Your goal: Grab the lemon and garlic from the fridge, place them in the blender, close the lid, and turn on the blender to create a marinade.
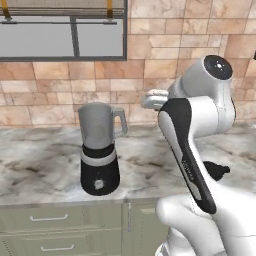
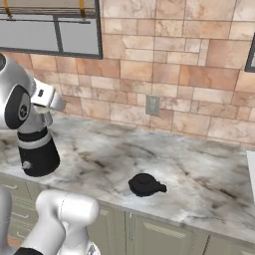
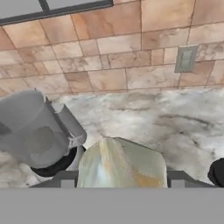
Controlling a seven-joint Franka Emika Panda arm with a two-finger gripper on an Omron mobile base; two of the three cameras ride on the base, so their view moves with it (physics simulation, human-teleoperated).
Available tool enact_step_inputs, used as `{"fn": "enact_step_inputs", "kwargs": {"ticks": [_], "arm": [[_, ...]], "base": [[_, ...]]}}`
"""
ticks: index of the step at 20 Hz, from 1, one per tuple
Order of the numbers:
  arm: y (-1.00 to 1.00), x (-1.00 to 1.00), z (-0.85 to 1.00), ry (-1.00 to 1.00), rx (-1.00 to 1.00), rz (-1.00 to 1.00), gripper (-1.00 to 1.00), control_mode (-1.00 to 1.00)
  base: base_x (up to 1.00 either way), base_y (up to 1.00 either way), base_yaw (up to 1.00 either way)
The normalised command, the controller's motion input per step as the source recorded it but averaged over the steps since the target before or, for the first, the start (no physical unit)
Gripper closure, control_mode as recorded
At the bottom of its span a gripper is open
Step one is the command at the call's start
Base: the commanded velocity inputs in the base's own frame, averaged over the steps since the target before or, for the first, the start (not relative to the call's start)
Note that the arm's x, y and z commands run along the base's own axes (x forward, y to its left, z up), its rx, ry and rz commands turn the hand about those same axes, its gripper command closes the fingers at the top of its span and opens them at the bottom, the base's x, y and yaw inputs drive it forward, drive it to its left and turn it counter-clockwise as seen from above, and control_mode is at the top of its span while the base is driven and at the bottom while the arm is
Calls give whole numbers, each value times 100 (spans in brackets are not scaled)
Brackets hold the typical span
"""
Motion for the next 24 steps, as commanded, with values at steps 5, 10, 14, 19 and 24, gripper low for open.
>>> {"fn": "enact_step_inputs", "kwargs": {"ticks": [5,10,14,19,24], "arm": [[87,49,0,14,-5,27,100,-100],[71,42,0,8,-8,19,100,-100],[68,34,-14,10,-11,7,100,-100],[63,41,-29,16,-11,2,100,-100],[34,60,-39,11,-6,2,100,-100]], "base": [[0,0,0],[0,0,0],[0,0,0],[0,0,0],[0,0,0]]}}
